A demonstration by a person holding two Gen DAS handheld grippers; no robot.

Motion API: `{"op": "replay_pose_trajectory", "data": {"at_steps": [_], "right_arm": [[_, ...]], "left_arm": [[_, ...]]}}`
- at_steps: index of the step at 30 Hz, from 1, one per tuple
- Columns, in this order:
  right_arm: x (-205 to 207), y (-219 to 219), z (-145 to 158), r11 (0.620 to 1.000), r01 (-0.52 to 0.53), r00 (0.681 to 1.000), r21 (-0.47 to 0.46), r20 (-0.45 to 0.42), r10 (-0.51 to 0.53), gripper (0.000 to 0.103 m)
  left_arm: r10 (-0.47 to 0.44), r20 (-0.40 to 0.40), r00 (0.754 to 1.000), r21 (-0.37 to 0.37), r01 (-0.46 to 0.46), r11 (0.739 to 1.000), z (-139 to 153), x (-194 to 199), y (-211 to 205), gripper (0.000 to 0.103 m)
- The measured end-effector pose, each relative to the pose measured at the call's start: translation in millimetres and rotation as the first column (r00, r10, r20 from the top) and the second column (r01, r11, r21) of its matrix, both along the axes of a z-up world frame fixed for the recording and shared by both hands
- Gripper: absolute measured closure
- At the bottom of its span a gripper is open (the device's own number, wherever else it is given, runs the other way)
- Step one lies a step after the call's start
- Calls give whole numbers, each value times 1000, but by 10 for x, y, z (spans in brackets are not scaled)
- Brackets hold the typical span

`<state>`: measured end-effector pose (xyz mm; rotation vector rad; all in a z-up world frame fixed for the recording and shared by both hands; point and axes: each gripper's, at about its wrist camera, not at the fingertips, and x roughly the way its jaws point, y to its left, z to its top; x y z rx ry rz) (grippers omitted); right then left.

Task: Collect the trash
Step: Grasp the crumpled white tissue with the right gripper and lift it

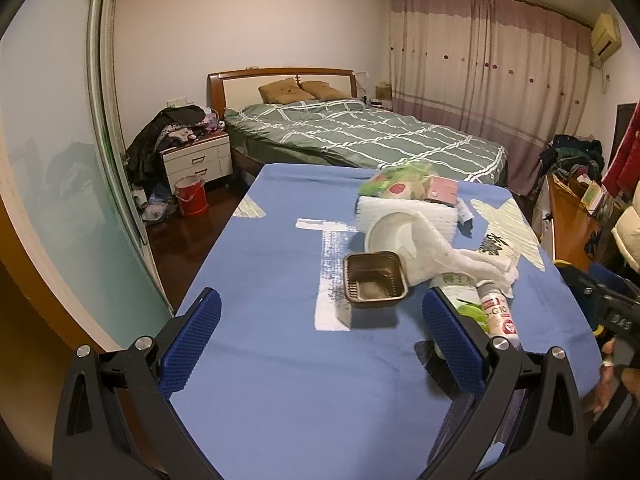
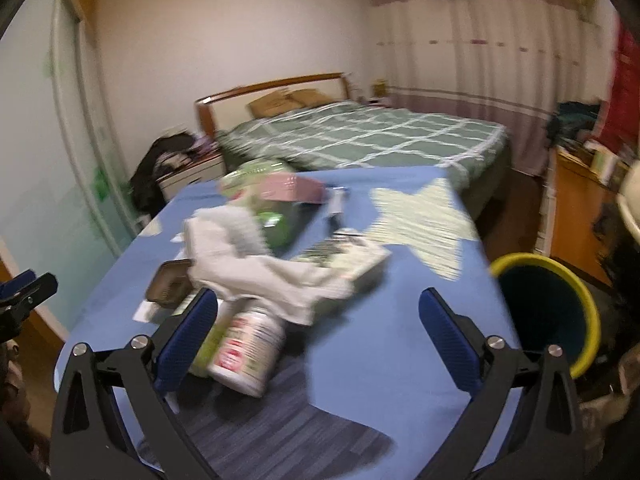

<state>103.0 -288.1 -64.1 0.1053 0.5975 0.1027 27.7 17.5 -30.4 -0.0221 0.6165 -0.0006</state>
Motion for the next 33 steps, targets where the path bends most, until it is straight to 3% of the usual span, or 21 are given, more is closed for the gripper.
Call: {"op": "replay_pose_trajectory", "data": {"at_steps": [4, 12, 17, 22, 28, 33], "right_arm": [[337, 350, -108, 995, -99, 994, -18, -50, 98, 31], [854, 625, -384, 987, -162, 970, 17, -183, 162, 36], [1011, 554, -536, 977, -168, 946, 134, -255, 198, 38], [1010, 542, -474, 962, -185, 941, 201, -247, 232, 96], [876, 525, -239, 972, -181, 960, 150, -188, 208, 97], [727, 343, 188, 979, -165, 981, 119, -84, 176, 98]], "left_arm": [[23, -1, 1000, 4, -23, 1000, -33, 52, 86, 4], [31, -38, 999, -8, -31, 999, -190, 211, 211, 4], [21, -59, 998, -20, -22, 1000, -279, 307, 241, 4], [19, -72, 997, -23, -20, 1000, -324, 350, 237, 4], [11, -74, 997, -22, -12, 1000, -325, 364, 220, 4], [-3, -73, 997, -17, 1, 1000, -315, 385, 189, 4]]}}
